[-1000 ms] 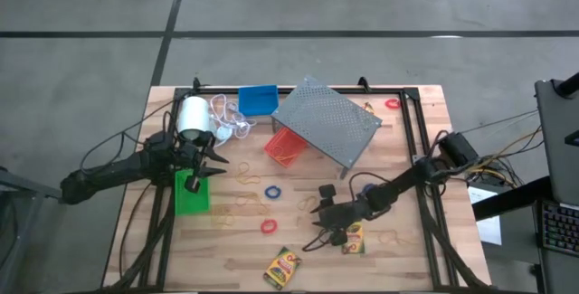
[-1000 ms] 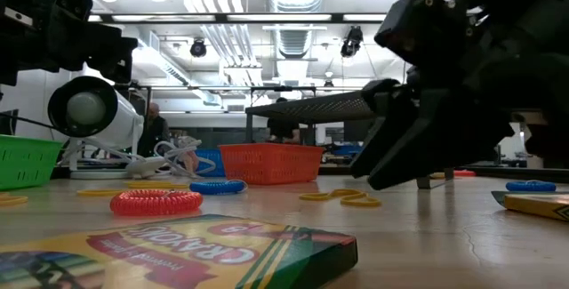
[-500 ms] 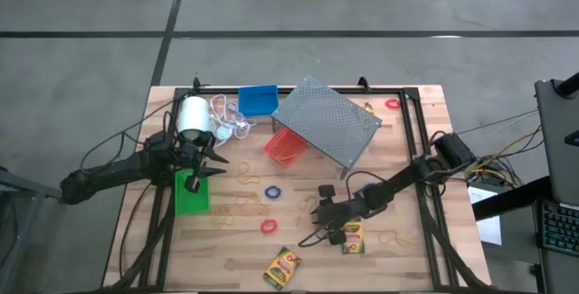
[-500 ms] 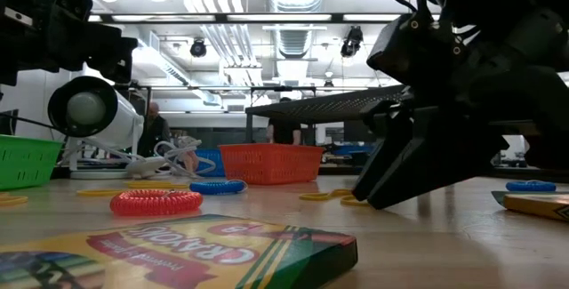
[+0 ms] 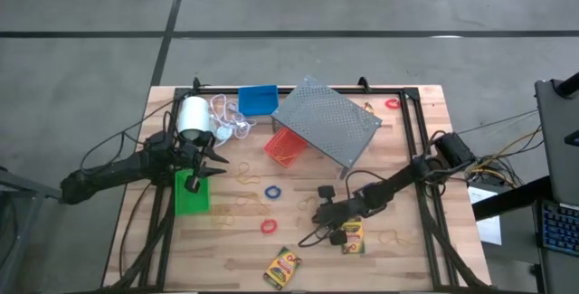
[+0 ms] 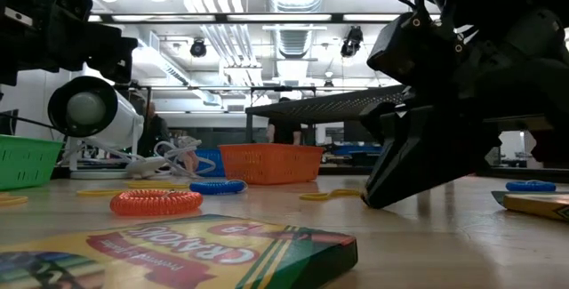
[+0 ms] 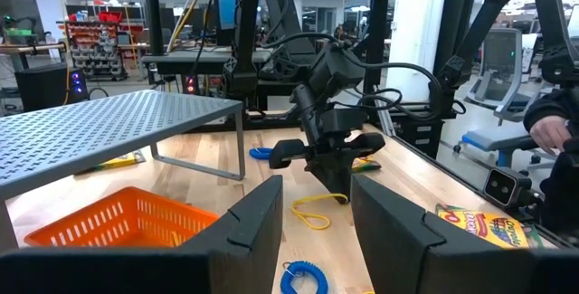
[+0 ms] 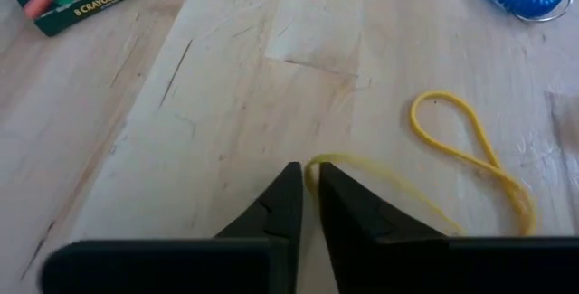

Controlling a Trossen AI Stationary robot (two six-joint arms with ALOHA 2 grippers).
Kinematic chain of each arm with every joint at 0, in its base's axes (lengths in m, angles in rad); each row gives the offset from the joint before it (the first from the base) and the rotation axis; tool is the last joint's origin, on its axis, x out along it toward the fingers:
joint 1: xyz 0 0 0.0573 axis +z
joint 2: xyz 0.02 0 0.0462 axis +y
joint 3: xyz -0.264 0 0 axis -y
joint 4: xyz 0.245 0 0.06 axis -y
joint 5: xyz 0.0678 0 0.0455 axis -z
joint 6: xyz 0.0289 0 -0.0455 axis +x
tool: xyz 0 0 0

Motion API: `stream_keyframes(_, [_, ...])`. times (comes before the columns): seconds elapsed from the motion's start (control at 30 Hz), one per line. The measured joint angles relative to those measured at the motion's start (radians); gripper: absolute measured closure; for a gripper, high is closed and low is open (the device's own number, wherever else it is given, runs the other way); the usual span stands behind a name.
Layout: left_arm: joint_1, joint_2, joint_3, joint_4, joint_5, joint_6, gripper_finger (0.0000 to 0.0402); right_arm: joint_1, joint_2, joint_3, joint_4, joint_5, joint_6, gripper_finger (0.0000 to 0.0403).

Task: Pick & Place Office Desk Supplies
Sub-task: Put the yellow rubber band into the orange bin

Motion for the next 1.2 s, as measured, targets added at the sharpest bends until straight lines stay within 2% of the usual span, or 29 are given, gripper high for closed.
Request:
stream_keyframes(0.1, [0.000,0.000,0.000,0.000,0.000,0.000,0.0268,-0.001,0.000,0.000,-0.001,0.006,-0.005,0.0392])
stream_keyframes(0.5, [0.000,0.000,0.000,0.000,0.000,0.000,0.0268,-0.001,-0.041,-0.007,-0.035,0.009,-0.058,0.0394])
stream_keyframes(0.83, [0.000,0.000,0.000,0.001,0.000,0.000,0.0268,-0.001,-0.183,-0.005,-0.040,0.090,-0.089,0.0394])
stream_keyframes(0.97, [0.000,0.000,0.000,0.001,0.000,0.000,0.0268,-0.002,-0.249,-0.005,-0.044,0.103,-0.150,0.0394])
stream_keyframes(1.1, [0.000,0.000,0.000,0.001,0.000,0.000,0.0268,-0.008,-0.318,-0.005,-0.041,0.178,-0.204,0.0394])
stream_keyframes(1.2, [0.000,0.000,0.000,0.001,0.000,0.000,0.0268,-0.024,-0.364,-0.001,-0.041,0.192,-0.208,0.0394])
